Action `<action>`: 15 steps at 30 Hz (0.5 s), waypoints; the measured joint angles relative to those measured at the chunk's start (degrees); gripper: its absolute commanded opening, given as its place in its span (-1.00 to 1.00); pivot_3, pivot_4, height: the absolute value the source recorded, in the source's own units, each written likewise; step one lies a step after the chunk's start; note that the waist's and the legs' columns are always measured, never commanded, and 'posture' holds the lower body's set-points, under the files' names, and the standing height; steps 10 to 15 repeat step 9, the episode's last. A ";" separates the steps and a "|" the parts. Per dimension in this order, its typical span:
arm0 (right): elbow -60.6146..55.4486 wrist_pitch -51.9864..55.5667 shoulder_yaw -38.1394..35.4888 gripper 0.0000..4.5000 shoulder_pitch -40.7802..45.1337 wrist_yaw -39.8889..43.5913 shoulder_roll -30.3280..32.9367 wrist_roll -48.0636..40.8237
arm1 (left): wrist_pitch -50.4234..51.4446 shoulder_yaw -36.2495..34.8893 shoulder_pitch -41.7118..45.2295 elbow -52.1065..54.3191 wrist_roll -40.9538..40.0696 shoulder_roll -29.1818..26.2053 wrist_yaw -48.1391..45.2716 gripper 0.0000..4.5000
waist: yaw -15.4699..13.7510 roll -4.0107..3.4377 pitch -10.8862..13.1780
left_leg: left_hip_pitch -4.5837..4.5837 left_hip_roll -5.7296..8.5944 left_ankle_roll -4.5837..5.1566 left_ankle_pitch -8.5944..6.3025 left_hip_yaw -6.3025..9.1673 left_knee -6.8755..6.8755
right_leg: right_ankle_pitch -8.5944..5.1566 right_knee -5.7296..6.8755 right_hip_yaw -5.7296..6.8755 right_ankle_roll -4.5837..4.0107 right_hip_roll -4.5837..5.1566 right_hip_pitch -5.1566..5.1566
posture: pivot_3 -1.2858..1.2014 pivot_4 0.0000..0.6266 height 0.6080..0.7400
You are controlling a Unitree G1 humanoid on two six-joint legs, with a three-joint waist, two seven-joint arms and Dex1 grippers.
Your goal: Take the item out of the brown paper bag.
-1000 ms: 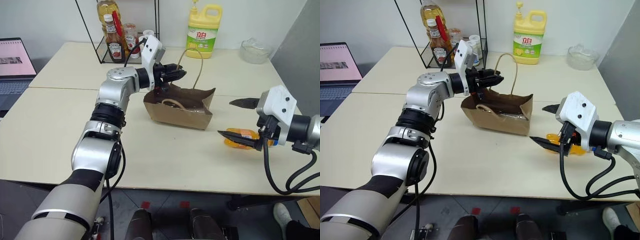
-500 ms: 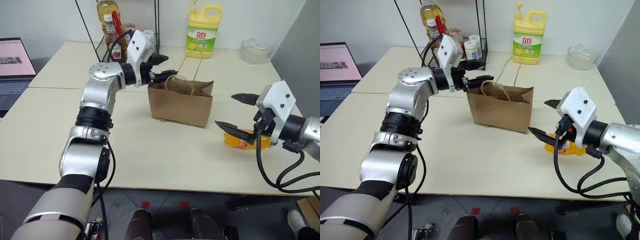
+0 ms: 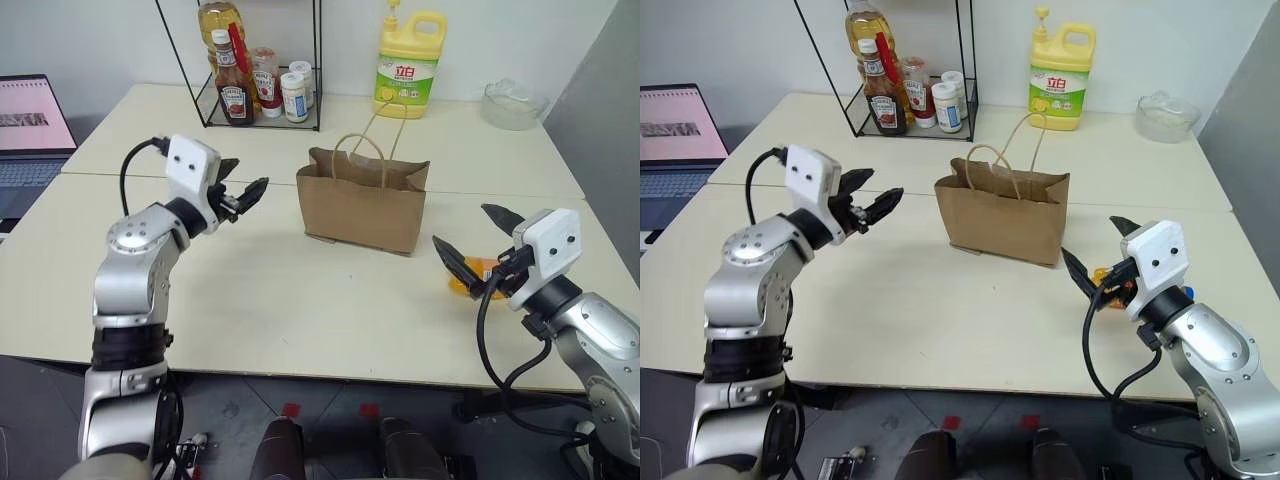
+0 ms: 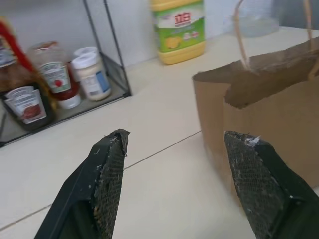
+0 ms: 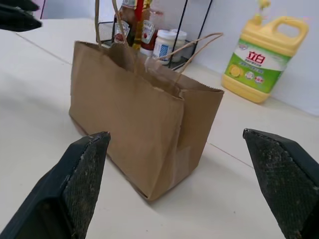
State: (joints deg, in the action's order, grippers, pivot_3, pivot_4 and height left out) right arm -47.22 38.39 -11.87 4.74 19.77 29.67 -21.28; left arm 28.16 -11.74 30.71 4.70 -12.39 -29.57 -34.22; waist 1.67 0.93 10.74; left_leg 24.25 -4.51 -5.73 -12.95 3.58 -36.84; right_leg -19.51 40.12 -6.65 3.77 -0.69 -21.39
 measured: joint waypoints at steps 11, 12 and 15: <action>0.02 -4.71 2.16 1.00 -4.00 -2.79 -4.49 3.06 | 2.62 -1.24 -15.95 12.03 -0.65 1.58 6.17 0.45 | -0.04 0.02 -0.02 | -0.16 0.00 0.08 -0.05 -0.01 0.06 | 0.00 0.00 -0.02 0.00 0.00 0.09 | 0.03 -0.52 1.00; 0.02 -4.71 2.16 1.00 -4.00 -2.79 -4.49 3.06 | 2.62 -1.24 -15.95 12.03 -0.65 1.58 6.17 0.45 | -0.04 0.02 -0.02 | -0.16 0.00 0.08 -0.05 -0.01 0.06 | 0.00 0.00 -0.02 0.00 0.00 0.09 | 0.03 -0.52 1.00; 0.02 -4.71 2.16 1.00 -4.00 -2.79 -4.49 3.06 | 2.62 -1.24 -15.95 12.03 -0.65 1.58 6.17 0.45 | -0.04 0.02 -0.02 | -0.16 0.00 0.08 -0.05 -0.01 0.06 | 0.00 0.00 -0.02 0.00 0.00 0.09 | 0.03 -0.52 1.00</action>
